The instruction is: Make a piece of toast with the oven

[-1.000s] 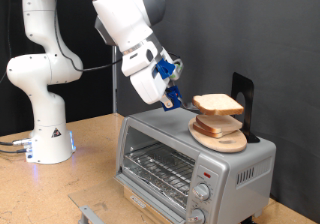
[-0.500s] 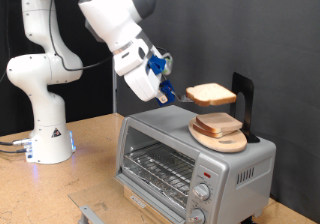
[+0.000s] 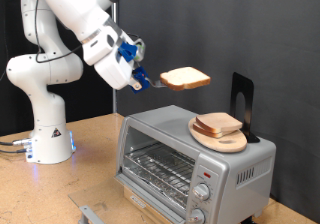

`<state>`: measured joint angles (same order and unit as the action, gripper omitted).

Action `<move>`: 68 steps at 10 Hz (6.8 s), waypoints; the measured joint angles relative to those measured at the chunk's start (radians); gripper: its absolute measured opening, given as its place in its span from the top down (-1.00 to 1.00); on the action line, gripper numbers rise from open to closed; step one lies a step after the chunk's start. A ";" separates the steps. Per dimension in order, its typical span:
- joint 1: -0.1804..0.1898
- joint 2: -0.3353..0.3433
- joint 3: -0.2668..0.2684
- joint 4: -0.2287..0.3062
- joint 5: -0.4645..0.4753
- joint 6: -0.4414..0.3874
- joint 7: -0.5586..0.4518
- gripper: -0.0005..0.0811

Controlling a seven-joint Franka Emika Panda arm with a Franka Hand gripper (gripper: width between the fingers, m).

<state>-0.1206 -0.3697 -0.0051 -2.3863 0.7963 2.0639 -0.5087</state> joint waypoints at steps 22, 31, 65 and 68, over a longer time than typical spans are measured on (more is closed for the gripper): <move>-0.138 0.274 -0.233 0.006 -0.120 0.089 -0.379 -0.20; -0.132 0.410 -0.183 -0.012 -0.037 0.243 -0.486 -0.20; -0.055 0.247 0.104 -0.295 -0.055 0.501 -0.239 -0.20; -0.069 0.238 0.084 -0.293 -0.056 0.469 -0.258 -0.20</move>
<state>-0.1893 -0.1317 0.0794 -2.6791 0.7398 2.5333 -0.7665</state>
